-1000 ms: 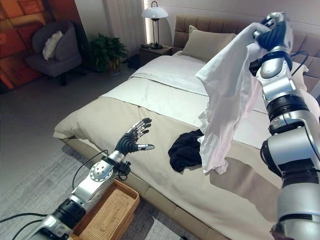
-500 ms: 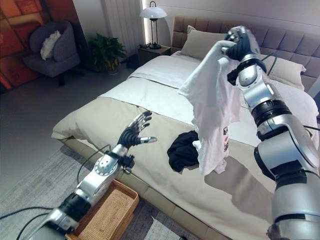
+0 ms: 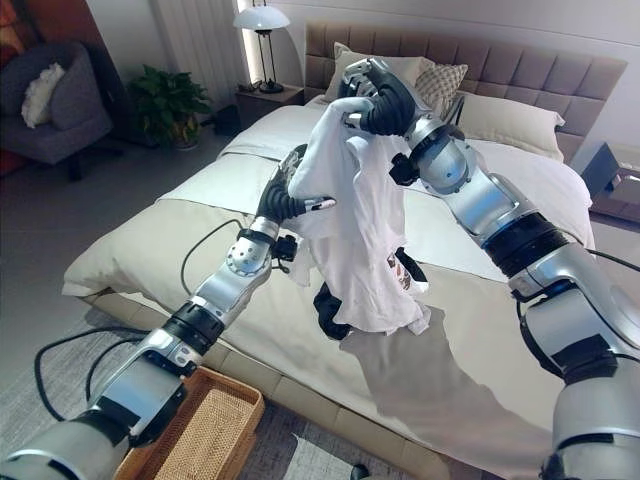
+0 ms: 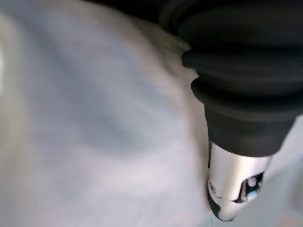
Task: Pick up clothes into the bucket
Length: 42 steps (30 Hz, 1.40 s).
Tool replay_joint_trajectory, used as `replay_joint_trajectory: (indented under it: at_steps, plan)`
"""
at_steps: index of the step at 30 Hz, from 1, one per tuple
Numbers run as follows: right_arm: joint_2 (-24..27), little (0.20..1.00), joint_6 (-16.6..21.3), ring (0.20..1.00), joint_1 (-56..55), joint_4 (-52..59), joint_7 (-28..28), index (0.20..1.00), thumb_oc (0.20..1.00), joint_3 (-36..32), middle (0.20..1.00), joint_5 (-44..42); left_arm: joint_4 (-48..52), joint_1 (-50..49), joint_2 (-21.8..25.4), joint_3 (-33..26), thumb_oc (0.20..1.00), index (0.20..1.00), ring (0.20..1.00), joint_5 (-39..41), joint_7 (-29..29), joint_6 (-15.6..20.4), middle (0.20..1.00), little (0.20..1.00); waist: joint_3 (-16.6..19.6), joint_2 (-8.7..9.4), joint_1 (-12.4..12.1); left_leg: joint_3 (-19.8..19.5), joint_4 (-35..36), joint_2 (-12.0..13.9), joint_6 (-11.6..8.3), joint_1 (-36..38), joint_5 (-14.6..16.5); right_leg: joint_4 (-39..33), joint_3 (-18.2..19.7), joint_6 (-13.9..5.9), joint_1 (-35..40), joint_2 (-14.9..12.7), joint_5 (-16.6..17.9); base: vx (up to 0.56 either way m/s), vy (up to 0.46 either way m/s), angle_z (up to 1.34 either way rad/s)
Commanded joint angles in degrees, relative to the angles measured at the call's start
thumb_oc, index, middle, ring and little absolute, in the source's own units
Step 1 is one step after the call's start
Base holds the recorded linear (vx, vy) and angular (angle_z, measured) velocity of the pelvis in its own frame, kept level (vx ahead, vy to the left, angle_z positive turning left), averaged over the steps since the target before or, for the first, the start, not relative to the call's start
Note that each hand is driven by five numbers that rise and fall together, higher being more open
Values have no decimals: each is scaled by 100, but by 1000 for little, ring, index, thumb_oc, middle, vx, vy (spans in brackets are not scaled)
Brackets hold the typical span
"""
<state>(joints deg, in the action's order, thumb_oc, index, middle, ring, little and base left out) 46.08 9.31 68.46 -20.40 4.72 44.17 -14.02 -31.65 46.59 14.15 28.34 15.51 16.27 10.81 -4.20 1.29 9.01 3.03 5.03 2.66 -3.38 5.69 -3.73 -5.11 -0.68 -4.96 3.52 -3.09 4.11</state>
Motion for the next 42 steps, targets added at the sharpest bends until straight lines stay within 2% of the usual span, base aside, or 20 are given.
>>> replay_joint_trajectory:
  at_steps: [1, 5, 13, 14, 15, 16, 17, 22, 23, 24, 25, 26, 27, 28, 33, 35, 38, 40, 42]
  plan:
    - [367, 200, 364, 200, 428, 229, 22, 200, 200, -119, 200, -479, -197, 856, -153, 334, 1000, 1000, 1000, 307, -110, 191, 1000, 1000, 71, 250, -140, -37, -384, -235, 150, 82, 689, 690, -135, -363, -233, -388, -263, -2, -2, -5]
    - [435, 200, 358, 200, 374, 651, -82, 200, 200, -91, 200, -684, -19, 906, -411, 708, 1000, 1000, 1000, 780, -549, 110, 1000, 1000, 62, 237, -127, -56, -386, -241, 157, 75, 679, 694, -161, -363, -221, -391, -269, 0, -1, -1]
    - [627, 200, 248, 200, 258, 954, -222, 200, 200, -126, 200, -807, 271, 1148, -137, 1665, 1000, 1000, 1000, 1038, -1407, -179, 1000, 1000, 86, 181, -163, -117, -423, -271, 166, 83, 693, 685, -222, -376, -153, -414, -277, 0, 0, 0]
    - [641, 200, 241, 200, 206, 998, -238, 200, 200, -149, 200, -830, 311, 1156, -58, 1725, 887, 887, 887, 1205, -1466, -177, 887, 887, 91, 168, -166, -116, -431, -277, 167, 88, 696, 688, -229, -377, -143, -417, -279, 0, 0, 0]
    - [655, 200, 226, 200, 157, 1006, -243, 200, 200, -174, 200, -825, 344, 1152, -30, 1744, 492, 492, 492, 1306, -1476, -172, 492, 492, 94, 169, -170, -117, -435, -278, 167, 89, 697, 691, -235, -376, -138, -419, -283, 0, 0, 0]
    - [655, 200, 226, 200, 156, 1006, -243, 200, 200, -174, 200, -825, 344, 1152, -30, 1745, 492, 492, 492, 1306, -1476, -172, 492, 492, 94, 169, -170, -117, -435, -278, 167, 89, 697, 691, -235, -376, -138, -419, -283, 0, 0, 0]
    - [701, 200, 206, 200, 68, 1086, -277, 200, 200, -194, 200, -836, 470, 1181, 114, 1805, 200, 200, 200, 1597, -1588, -155, 200, 200, 101, 156, -172, -127, -442, -283, 169, 90, 701, 696, -245, -377, -131, -421, -290, 0, 0, 0]
    - [885, 200, 164, 200, -382, 1214, -308, 200, 200, -422, 200, -788, 931, 1290, 902, 1799, 200, 200, 200, 1791, -1586, -69, 200, 200, 112, 119, -232, -160, -448, -301, 173, 100, 706, 679, -286, -383, -88, -438, -292, 0, -2, 1]
    - [983, 200, 160, 200, -663, 1252, -319, 200, 200, -603, 200, -769, 1091, 1416, 1417, 1677, 200, 200, 200, 1710, -1500, 9, 200, 200, 115, 94, -276, -171, -471, -314, 175, 88, 715, 677, -297, -385, -79, -454, -299, 0, -10, 3]
    - [981, 200, 157, 200, -678, 1261, -320, 200, 200, -619, 200, -766, 1099, 1414, 1423, 1684, 200, 200, 200, 1711, -1498, 5, 200, 200, 114, 102, -276, -172, -474, -314, 175, 89, 717, 678, -298, -385, -77, -455, -301, 0, 0, 0]
    - [1044, 492, 138, 492, -950, 1256, -308, 492, 492, -813, 492, -745, 1206, 1486, 1852, 1529, 200, 200, 200, 1663, -1397, 80, 200, 200, 118, 84, -314, -183, -483, -320, 179, 87, 720, 675, -307, -389, -61, -468, -304, 0, 0, 0]
    - [1043, 746, 136, 746, -964, 1263, -308, 746, 746, -827, 746, -742, 1211, 1483, 1857, 1535, 200, 200, 200, 1663, -1396, 78, 200, 200, 118, 90, -315, -184, -484, -320, 179, 89, 721, 675, -308, -389, -59, -469, -305, 0, 0, 0]
    - [1074, 903, 140, 903, -1127, 1259, -281, 903, 903, -970, 903, -733, 1230, 1498, 2117, 1373, 200, 200, 200, 1659, -1319, 131, 200, 200, 125, 72, -340, -189, -483, -324, 182, 90, 719, 667, -313, -389, -46, -469, -310, 0, 0, 0]
    - [1099, 1000, 142, 1000, -1277, 1266, -283, 1000, 1000, -1122, 1000, -721, 1270, 1471, 2310, 1263, 200, 200, 200, 1647, -1264, 170, 200, 200, 123, 72, -362, -191, -484, -327, 184, 100, 723, 659, -329, -392, -25, -474, -314, 0, 0, 0]
    - [1100, 1000, 220, 1000, -2133, 1237, -113, 1000, 1000, -2045, 1000, -829, 1550, 1074, 3215, 305, 200, 200, 200, 1701, -881, 437, 200, 200, 144, 23, -431, -201, -475, -331, 188, 134, 741, 623, -358, -392, 40, -492, -339, 14, -3, 3]
    - [967, 1000, 261, 1000, -2762, 1164, 10, 1000, 1000, -2657, 1000, -888, 1802, 795, 3595, -283, 200, 200, 200, 1772, -689, 593, 200, 200, 153, -8, -454, -223, -455, -347, 193, 157, 749, 608, -380, -388, 71, -493, -355, 23, 10, 6]
    - [895, 1000, 264, 1000, -3074, 1128, 40, 1000, 1000, -2914, 1000, -924, 1947, 696, 3764, -513, 200, 200, 200, 1838, -619, 682, 200, 200, 165, -21, -464, -235, -435, -356, 196, 166, 749, 595, -394, -391, 92, -495, -362, 17, 13, 8]
    - [600, 1000, 263, 1000, -3871, 994, 41, 1000, 1000, -3433, 1000, -907, 2189, 628, 4194, -896, 200, 200, 200, 1926, -499, 812, 200, 200, 177, -65, -477, -257, -432, -383, 203, 127, 705, 587, -430, -388, 77, -520, -329, -11, 25, 6]
    - [348, 1000, 232, 1000, -4412, 941, 28, 1000, 1000, -3731, 1000, -847, 2221, 730, 4421, -992, 200, 200, 200, 2047, -433, 909, 200, 200, 180, -82, -501, -288, -432, -394, 204, 119, 702, 586, -475, -393, 93, -531, -337, 11, 12, 7]
